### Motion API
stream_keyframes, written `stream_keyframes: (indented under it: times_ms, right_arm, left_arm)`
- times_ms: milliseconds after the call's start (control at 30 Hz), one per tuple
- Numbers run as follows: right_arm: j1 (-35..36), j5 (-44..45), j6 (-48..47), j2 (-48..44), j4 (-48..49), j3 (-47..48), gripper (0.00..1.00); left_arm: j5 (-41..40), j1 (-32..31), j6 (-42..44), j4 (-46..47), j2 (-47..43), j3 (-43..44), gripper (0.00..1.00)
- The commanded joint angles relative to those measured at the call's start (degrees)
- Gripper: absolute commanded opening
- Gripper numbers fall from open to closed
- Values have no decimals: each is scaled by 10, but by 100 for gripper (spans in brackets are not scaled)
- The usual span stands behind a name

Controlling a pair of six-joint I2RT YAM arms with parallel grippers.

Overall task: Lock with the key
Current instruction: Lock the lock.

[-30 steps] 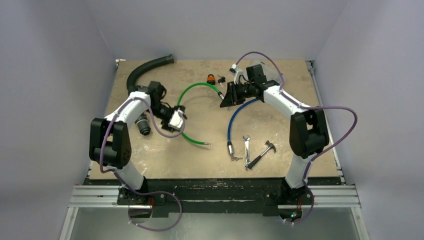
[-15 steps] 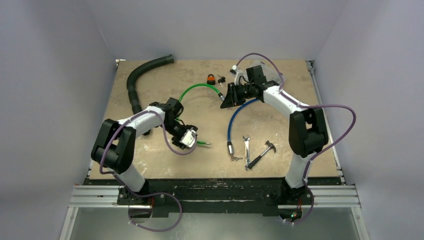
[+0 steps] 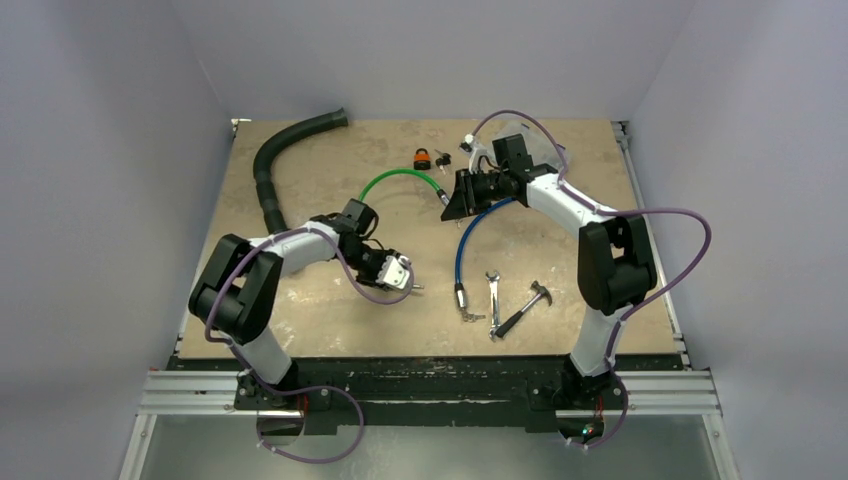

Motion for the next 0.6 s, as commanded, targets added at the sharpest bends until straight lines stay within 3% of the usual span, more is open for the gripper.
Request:
stream_keyframes:
  times_ms: [0, 67, 133, 167, 267, 433, 567]
  right_arm:
    - [-1, -28, -4, -25, 20, -6, 0]
    - [-1, -32, -3, -26, 22, -8, 0]
    - [-1, -36, -2, -26, 22, -9, 0]
    - [-1, -38, -2, -26, 22, -9, 0]
    - [-1, -45, -5, -27, 21, -10, 0]
    - [-1, -59, -4, -30, 25, -18, 0]
    - [-1, -63, -2, -32, 31, -23, 0]
  left_arm:
    - [-9, -22, -93, 77, 4, -15, 35]
    - [-25, -33, -107, 90, 3, -20, 28]
    - [-30, -36, -114, 93, 2, -21, 6]
    - [-32, -36, -130, 94, 1, -17, 0]
    - [-22, -24, -245, 120, -2, 10, 0]
    - [-2, 26, -539, 274, 0, 37, 0]
    - [-18, 29, -679, 380, -4, 37, 0]
